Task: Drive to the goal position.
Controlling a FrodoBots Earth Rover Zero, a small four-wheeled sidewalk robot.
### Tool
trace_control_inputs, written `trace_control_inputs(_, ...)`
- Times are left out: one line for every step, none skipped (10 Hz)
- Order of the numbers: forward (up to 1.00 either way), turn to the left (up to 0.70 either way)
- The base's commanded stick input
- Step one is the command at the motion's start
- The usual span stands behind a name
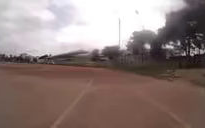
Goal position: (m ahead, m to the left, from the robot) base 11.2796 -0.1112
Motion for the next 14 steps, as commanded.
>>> trace_control_inputs(0.85, 0.00)
trace_control_inputs(0.85, 0.00)
trace_control_inputs(0.85, -0.06)
trace_control_inputs(0.85, -0.10)
trace_control_inputs(0.85, -0.14)
trace_control_inputs(0.85, -0.19)
trace_control_inputs(0.85, -0.19)
trace_control_inputs(0.85, -0.13)
trace_control_inputs(0.85, -0.08)
trace_control_inputs(0.85, -0.03)
trace_control_inputs(0.85, 0.00)
trace_control_inputs(0.85, 0.00)
trace_control_inputs(0.85, 0.00)
trace_control_inputs(0.85, 0.00)
